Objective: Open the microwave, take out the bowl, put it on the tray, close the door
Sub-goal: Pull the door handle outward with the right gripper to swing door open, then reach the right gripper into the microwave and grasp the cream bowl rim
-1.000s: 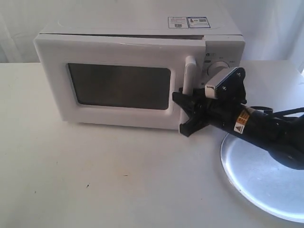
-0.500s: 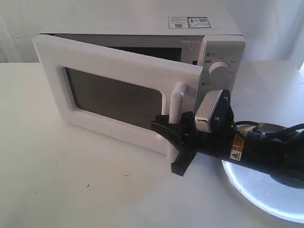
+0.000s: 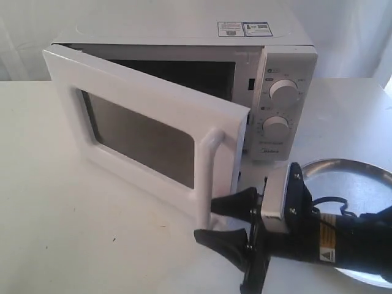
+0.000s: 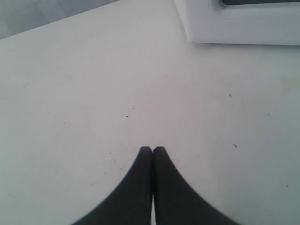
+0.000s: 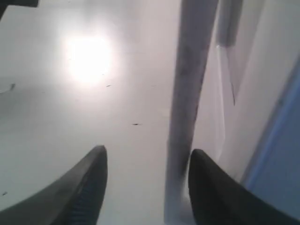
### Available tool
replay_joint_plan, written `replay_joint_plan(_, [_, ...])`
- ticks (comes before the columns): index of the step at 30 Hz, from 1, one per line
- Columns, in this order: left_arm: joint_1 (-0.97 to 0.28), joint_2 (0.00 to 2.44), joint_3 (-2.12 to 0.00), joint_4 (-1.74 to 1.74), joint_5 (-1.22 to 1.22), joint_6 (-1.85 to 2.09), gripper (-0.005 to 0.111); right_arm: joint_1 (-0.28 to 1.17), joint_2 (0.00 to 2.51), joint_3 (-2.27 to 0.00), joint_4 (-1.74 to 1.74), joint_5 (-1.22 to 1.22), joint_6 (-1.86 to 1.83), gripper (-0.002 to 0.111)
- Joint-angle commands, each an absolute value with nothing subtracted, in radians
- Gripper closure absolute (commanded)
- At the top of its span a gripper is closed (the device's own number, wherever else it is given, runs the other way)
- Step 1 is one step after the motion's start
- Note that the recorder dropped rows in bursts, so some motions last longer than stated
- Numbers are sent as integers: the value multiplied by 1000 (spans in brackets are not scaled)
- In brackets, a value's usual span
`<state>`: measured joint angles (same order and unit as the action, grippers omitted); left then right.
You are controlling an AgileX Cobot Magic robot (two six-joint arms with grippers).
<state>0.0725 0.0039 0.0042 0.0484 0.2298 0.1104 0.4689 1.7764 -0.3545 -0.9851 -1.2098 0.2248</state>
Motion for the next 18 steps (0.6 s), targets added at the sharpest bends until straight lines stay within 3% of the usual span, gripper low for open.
replay_joint_plan(1, [69,0,0,45,232,109,107,468,1679,-269,-1058,-1196,246,67])
replay_joint_plan(10, [69,0,0,45,232,109,107,468,1494,-189,-911,-1078,248,108])
replay_joint_plan(14, [69,0,0,45,232,109,107,468,1489,-240,-642,-1089,184,105])
replay_joint_plan(18, [69,0,0,45,232,109,107,481,1500,-347,-627,-1142,187,84])
